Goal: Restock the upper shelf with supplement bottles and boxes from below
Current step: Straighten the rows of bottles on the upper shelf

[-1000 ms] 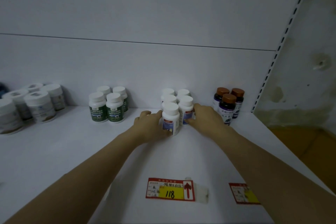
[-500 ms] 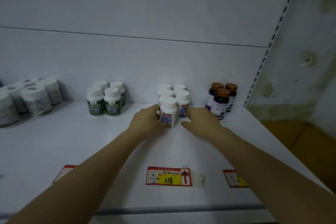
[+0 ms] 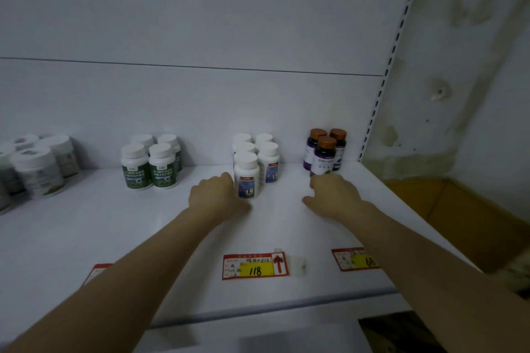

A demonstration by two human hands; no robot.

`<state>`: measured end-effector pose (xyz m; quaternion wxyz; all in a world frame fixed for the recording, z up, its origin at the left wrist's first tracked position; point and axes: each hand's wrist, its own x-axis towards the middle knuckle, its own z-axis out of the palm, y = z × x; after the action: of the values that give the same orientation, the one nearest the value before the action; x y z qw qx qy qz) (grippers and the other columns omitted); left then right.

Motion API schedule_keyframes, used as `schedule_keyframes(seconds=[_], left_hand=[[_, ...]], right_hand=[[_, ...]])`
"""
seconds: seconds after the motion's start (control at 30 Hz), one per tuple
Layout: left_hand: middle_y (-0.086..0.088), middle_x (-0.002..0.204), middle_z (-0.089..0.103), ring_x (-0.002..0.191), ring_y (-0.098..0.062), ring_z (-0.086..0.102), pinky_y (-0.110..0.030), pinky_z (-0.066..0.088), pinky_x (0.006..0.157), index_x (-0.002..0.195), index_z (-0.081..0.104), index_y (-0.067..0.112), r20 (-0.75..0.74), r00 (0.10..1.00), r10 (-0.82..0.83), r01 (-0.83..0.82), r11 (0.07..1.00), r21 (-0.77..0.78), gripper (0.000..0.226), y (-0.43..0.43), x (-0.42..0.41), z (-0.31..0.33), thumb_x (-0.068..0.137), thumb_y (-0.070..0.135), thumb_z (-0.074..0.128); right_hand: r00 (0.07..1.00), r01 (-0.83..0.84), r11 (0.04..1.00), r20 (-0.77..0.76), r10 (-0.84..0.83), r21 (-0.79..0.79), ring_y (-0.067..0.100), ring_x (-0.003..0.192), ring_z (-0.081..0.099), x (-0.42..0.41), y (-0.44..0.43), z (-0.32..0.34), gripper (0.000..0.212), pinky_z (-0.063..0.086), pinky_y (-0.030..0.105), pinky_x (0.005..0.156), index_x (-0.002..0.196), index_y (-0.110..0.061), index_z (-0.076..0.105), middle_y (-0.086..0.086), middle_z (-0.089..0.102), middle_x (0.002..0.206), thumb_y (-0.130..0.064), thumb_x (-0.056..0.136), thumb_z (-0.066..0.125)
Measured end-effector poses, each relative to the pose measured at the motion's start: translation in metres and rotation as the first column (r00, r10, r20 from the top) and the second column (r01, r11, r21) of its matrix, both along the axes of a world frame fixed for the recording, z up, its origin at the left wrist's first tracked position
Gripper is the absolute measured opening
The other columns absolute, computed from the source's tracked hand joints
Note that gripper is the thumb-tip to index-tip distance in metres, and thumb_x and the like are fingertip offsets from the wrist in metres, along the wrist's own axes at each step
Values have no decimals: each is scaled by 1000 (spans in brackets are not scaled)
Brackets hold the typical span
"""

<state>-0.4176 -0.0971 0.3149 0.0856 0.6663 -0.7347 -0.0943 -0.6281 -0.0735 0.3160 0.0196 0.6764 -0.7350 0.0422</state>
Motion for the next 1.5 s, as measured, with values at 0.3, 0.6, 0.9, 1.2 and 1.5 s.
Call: schedule_keyframes(seconds=[0.3,0.6,0.9,1.2,1.5], left_hand=[[0,83,55,85,-17,56,-28,51,80,99,56,12,75,986,-148,142,987,74,40,18,-53,17,81,47,66],[-13,133,51,116,-27,53,-34,47,91,133,39,8,-23,983,-183,183,983,-14,72,-11,-148,2,81,50,64],[-11,127,56,111,-26,55,-36,49,93,128,45,12,-94,995,-21,19,1000,-20,73,-54,-175,-15,76,60,62],[-2,126,60,107,-19,60,-27,47,86,127,48,19,-379,919,-105,105,994,-20,69,-80,-181,-20,70,46,77],[0,122,61,104,-19,60,-31,50,89,124,49,20,-385,917,-100,94,995,-32,71,-86,-179,-23,66,48,79]], right_hand=[[991,132,991,2,-132,-6,28,115,54,-56,39,15,45,48,35,91,128,-10,50,11,56,127,-38,93,50],[994,75,997,75,-74,-9,27,115,55,-144,13,7,46,49,36,95,128,-5,51,12,55,129,-37,94,52],[993,-115,993,27,115,-16,26,104,56,-170,-61,-4,37,51,37,86,118,-8,52,12,59,116,-36,94,50],[980,-192,979,38,195,-73,32,105,57,-158,-106,-20,39,51,36,84,124,-10,53,15,62,112,-36,95,48],[981,-180,975,51,188,-130,29,97,59,-151,-110,-20,32,46,31,74,107,-8,60,13,64,103,-35,95,48]])
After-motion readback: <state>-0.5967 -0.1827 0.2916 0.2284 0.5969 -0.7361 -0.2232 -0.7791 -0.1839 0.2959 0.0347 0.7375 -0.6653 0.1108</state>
